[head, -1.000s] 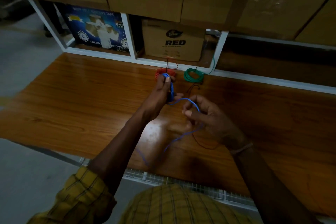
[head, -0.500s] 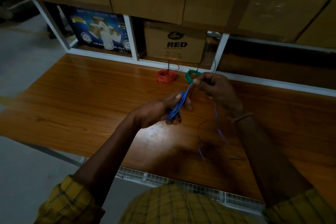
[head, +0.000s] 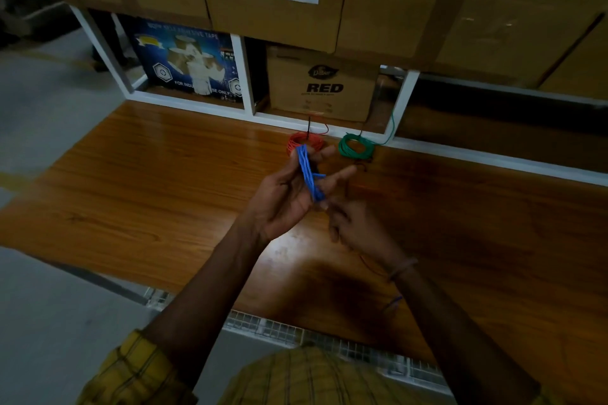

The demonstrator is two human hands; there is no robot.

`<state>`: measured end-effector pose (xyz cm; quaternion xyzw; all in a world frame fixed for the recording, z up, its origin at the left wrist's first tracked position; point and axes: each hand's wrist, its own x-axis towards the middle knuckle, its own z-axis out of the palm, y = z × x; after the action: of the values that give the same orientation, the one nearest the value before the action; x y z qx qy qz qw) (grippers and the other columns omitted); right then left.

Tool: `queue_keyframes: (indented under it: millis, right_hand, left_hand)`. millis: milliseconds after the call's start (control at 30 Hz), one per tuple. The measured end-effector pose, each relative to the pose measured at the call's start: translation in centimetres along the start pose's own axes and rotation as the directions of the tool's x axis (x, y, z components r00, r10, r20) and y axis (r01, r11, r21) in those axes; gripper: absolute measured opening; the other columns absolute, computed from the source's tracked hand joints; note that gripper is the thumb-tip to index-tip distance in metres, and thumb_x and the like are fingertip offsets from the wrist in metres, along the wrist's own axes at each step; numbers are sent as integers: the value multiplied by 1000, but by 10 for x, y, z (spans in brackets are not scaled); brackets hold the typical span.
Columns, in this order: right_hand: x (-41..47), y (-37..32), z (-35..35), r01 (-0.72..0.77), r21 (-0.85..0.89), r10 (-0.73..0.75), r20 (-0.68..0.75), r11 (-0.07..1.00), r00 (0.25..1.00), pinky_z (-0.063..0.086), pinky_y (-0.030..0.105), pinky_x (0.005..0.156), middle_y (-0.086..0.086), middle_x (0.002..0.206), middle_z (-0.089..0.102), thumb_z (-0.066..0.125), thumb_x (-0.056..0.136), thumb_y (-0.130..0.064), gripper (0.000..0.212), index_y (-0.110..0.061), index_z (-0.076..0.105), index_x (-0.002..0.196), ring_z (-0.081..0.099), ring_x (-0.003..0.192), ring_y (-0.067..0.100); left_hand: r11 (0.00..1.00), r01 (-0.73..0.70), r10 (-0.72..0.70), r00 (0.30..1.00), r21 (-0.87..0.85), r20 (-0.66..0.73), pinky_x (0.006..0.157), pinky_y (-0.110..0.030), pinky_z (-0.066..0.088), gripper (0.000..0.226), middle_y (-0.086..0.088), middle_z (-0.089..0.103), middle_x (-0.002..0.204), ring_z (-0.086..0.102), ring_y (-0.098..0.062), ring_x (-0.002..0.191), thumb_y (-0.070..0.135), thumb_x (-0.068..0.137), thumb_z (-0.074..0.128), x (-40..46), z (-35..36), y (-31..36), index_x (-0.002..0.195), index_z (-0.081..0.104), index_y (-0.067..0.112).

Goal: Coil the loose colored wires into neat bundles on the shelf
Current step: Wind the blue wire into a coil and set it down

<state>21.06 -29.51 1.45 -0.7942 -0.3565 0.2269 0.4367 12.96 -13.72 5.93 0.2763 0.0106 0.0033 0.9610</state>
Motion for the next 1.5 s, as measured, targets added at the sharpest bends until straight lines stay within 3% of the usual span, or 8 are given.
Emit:
queue_keyframes:
  millis: [200,367,433,533,700,1033,1200,1500]
  right_hand:
    - [-14,-3,4,289,-403,-265,114,869,957,26,30,60,-2,59,52,59,97,-28,21,-18,66,80,59,62,25]
    - [-13,-33,-26,319,-284,-303,100,904,948,33,27,53,-7,56,48,67,95,-23,27,-26,58,70,49,54,9]
    - [-9,-40,-42,281,-209,-270,79,937,960,41,28,57,-4,65,61,69,96,-20,20,-20,65,77,56,61,9]
    - [-3,-46,-61,274,-157,-275,14,949,961,46,30,65,4,79,69,71,95,-15,10,-12,71,86,63,74,18]
    - [24,-34,-76,343,-193,-369,-117,919,922,39,15,65,7,84,61,75,91,-10,6,-7,71,91,50,72,2]
    - [64,0,-74,405,-303,-488,-286,863,825,41,14,74,1,88,62,78,86,-8,7,-3,76,90,55,82,5]
    - [62,31,-46,209,12,-195,-309,978,931,49,26,76,11,89,68,71,93,-7,10,2,73,96,62,82,4]
    - [24,23,19,44,19,-44,8,999,999,44,25,49,-9,62,66,52,100,-6,31,-20,69,78,52,43,3]
  left_hand:
    - [913,-106,224,938,394,-264,120,-51,42,41,-9,58,151,50,-40,144,34,115,31,14,-13,8,138,55,10]
    - [432,47,257,951,901,-172,83,-30,51,32,0,52,92,56,-3,86,39,115,33,7,-31,9,137,47,19]
    - [350,72,204,967,934,-151,87,-43,53,31,-10,49,101,53,-16,93,39,115,34,2,-34,12,132,47,16]
    - [279,82,134,983,957,-123,78,-19,53,33,-21,55,109,62,-3,85,31,116,30,-7,-29,16,136,45,8]
    - [335,115,-55,993,935,-103,77,-29,55,37,-33,68,109,70,-13,79,31,116,30,-17,-17,15,141,43,7]
    - [543,195,-306,952,816,-24,67,-32,42,42,8,71,111,57,-13,73,29,117,20,-29,-8,-3,140,40,0]
    - [843,144,-263,951,518,164,64,-28,46,39,-20,52,139,57,-22,79,27,117,15,-24,-7,2,138,43,8]
    - [929,-79,57,996,362,71,88,-36,59,48,-19,51,152,56,-40,125,31,116,21,2,3,19,133,61,12]
